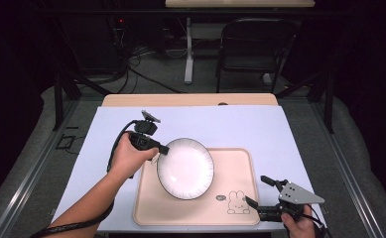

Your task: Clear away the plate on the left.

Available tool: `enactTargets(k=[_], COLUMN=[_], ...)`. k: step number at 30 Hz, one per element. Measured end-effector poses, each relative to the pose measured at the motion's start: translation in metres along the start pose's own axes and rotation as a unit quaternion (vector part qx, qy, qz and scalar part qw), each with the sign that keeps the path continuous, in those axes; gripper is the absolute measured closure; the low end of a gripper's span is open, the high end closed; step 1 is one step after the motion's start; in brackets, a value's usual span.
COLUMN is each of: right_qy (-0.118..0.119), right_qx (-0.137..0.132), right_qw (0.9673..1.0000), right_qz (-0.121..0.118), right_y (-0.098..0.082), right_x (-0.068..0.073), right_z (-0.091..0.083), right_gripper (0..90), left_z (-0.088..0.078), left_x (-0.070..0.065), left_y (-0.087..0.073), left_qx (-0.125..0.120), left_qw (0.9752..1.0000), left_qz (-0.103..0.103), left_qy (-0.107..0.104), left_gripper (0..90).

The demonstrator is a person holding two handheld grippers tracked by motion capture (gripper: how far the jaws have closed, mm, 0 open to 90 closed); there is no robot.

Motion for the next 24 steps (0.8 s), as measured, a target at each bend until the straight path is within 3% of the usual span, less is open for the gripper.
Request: enactTargets(k=[24], right_qy=[0.000], right_qx=[0.000], right_qw=[1.0000], right_qz=[0.000], right_y=[0.000], right_x=[0.000], right_z=[0.000], right_gripper=[14.8], left_z=[0.030], left_x=[-0.015], left_y=[-0.021], left_qx=[0.019], left_qw=[0.9995], left_qz=[0.002], left_qy=[-0.025], left_gripper=[84.2])
Point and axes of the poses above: each handheld gripper's, and its own axes: z roughly forward along the jaws, y roughly out of its top, x roughly to its left, the point moved 9 cm from there along z, roughly forward along the jaws, and after that the axes turned 13 degrees about y, right-handed, at the moved point
